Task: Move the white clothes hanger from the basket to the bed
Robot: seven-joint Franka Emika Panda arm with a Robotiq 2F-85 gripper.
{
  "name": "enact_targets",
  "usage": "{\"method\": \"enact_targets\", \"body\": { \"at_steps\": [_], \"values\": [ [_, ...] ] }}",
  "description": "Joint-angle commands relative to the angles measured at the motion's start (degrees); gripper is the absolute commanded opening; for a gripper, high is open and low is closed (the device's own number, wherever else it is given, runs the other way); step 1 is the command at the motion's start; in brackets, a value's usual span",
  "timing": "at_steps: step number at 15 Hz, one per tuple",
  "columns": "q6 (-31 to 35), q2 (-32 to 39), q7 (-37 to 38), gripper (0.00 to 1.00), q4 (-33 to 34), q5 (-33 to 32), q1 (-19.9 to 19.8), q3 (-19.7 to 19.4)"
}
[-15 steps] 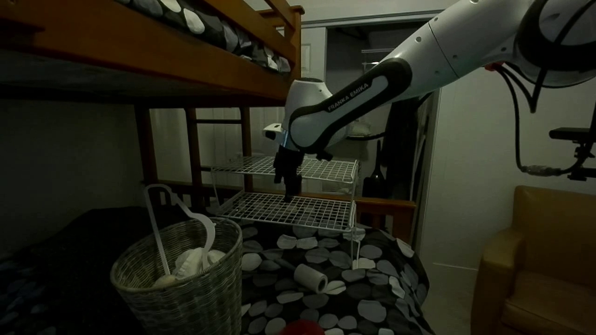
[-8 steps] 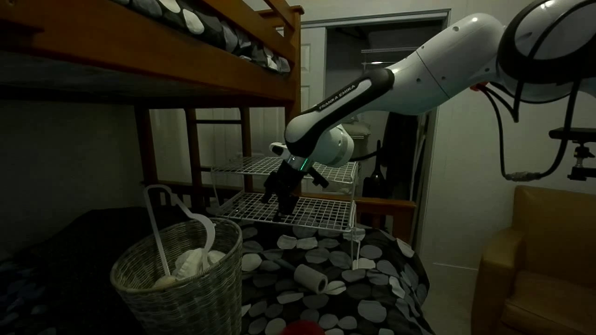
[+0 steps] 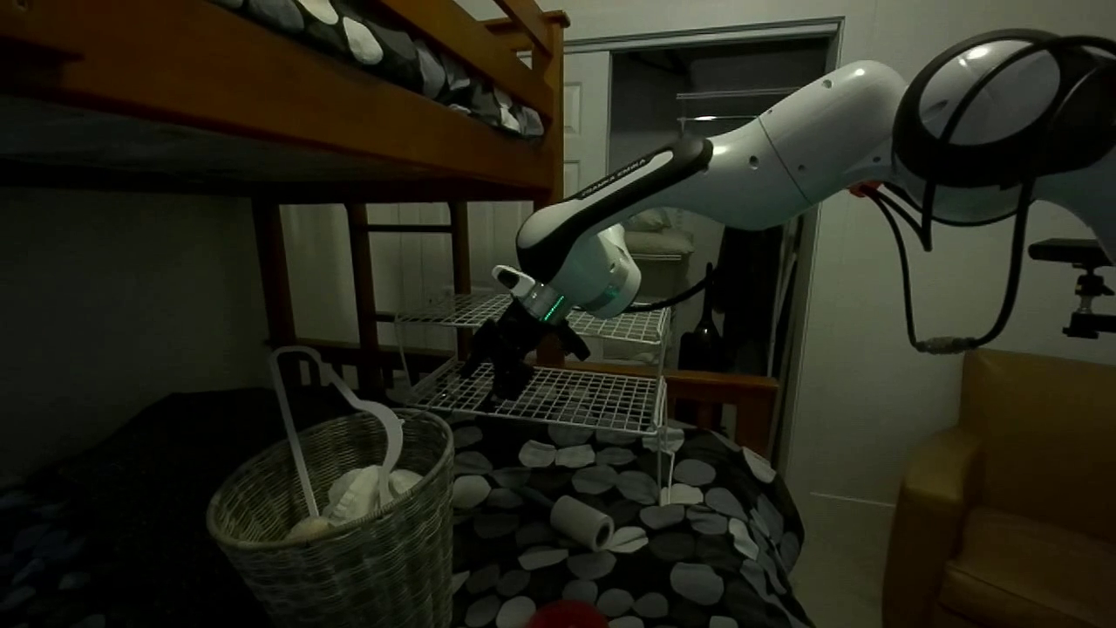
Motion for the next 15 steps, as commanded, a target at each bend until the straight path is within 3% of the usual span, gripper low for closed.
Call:
{"method": "enact_targets", "body": {
  "at_steps": [1, 2, 3, 4, 12, 15],
  "values": [
    [-7.9, 2.7, -4.54, 0.9, 5.09, 3.44, -0.94, 2.07],
    [-9.65, 3.09, -4.76, 0.83, 6.18, 3.82, -0.5, 1.73],
    [-11.71, 3.63, -4.88, 0.68, 7.2, 4.5, -0.27, 1.56],
    [-12.92, 3.78, -4.43, 0.64, 7.78, 4.33, 0.38, 0.81],
    [-13.52, 4.98, -2.71, 0.02, 9.7, 2.26, 3.14, -2.71],
    [-13.29, 5.34, -2.63, 0.0, 10.23, 2.19, 3.56, -3.1]
  ]
}}
